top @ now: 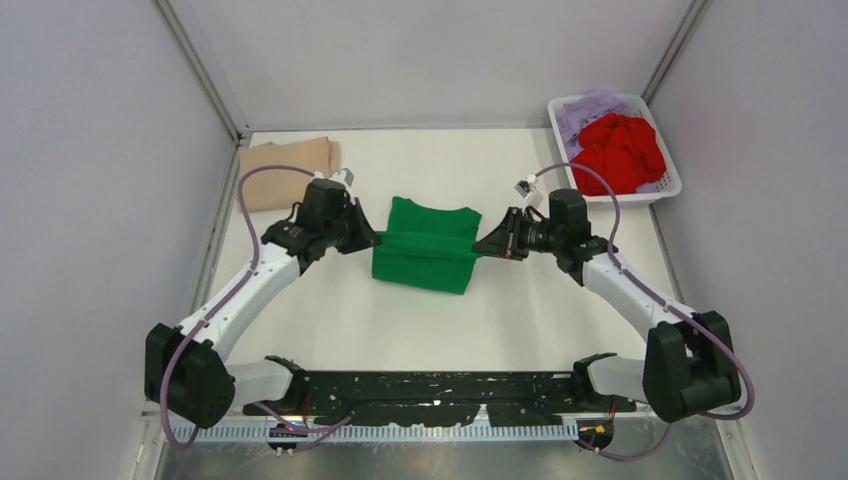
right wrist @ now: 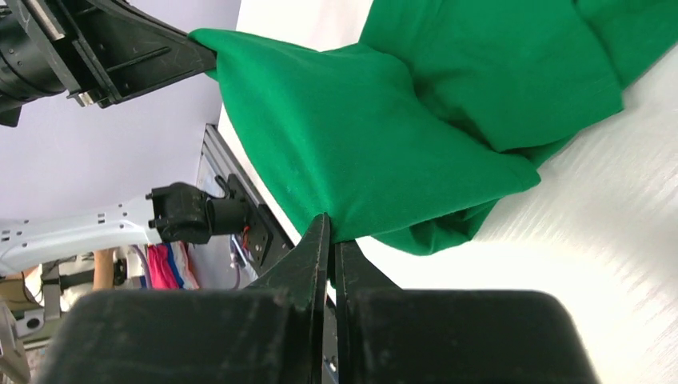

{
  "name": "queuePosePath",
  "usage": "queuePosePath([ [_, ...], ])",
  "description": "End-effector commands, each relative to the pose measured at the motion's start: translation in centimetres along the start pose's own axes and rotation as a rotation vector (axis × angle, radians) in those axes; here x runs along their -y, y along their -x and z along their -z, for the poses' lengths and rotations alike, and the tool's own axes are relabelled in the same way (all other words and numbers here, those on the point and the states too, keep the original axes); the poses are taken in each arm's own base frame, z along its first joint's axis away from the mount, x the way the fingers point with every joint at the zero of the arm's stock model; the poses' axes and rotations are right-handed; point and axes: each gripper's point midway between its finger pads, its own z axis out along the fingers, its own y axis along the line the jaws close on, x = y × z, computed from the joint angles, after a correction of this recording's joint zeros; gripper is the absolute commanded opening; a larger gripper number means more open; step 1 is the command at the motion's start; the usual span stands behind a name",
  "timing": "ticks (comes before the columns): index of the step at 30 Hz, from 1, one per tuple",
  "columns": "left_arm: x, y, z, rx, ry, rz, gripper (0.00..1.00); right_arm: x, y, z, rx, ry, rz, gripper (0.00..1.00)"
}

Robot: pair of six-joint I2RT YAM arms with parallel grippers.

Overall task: Fold and stack the t-shirts
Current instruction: Fold the long partially folded tshirt into a neat square

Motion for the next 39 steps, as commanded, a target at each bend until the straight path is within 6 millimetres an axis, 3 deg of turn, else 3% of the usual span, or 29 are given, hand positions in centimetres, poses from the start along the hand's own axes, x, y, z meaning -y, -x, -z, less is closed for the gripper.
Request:
queuePosePath([
  [1,1.3,4.3,-0.9,0.073,-0.030,-0.057,0.00,-0.4,3.9,-0.5,0.069,0.045,0.037,0.05],
  [10,0.7,7.3,-4.7,0.048,-0.001,-0.038,0.00,3.2,6.1,-2.6,0.065,0.037,-0.042,0.05],
  [17,1.8,8.9,-8.4,-0.025,-0.039,-0.014,0.00,6.1,7.7,-3.7,0.087,0.003,-0.100,0.05],
  [26,1.0,10.1,-14.7,-0.071,0.002,0.054,0.00,10.6,9.1,-5.6,0.111,-0.041,-0.189,0.06],
  [29,0.4,10.4,-16.6,-0.085,0.026,0.071,0.02,12.2,10.0,-6.2,0.123,-0.060,-0.218,0.11],
  [31,1.1,10.9,-17.1,-0.117,-0.009,0.078,0.30,13.0,11.3,-6.3,0.155,-0.087,-0.229,0.17],
  [32,1.5,11.1,-17.1,-0.135,-0.027,0.082,0.39,13.3,12.1,-6.2,0.175,-0.110,-0.222,0.30],
  [33,2.0,11.4,-16.9,-0.139,-0.040,0.080,0.51,13.6,12.6,-6.2,0.189,-0.136,-0.217,0.51],
  [34,2.3,11.9,-16.6,-0.130,-0.049,0.075,0.62,13.8,12.7,-6.0,0.179,-0.166,-0.211,0.59],
  [35,2.6,12.2,-16.1,-0.118,-0.056,0.071,0.77,14.0,13.2,-5.7,0.191,-0.197,-0.198,0.73],
  [36,2.7,12.2,-15.7,-0.113,-0.062,0.068,0.94,14.2,12.9,-5.4,0.175,-0.226,-0.191,0.79],
  [39,3.5,12.0,-14.0,-0.095,-0.105,0.050,1.00,13.5,12.8,-3.9,0.196,-0.272,-0.152,0.92],
])
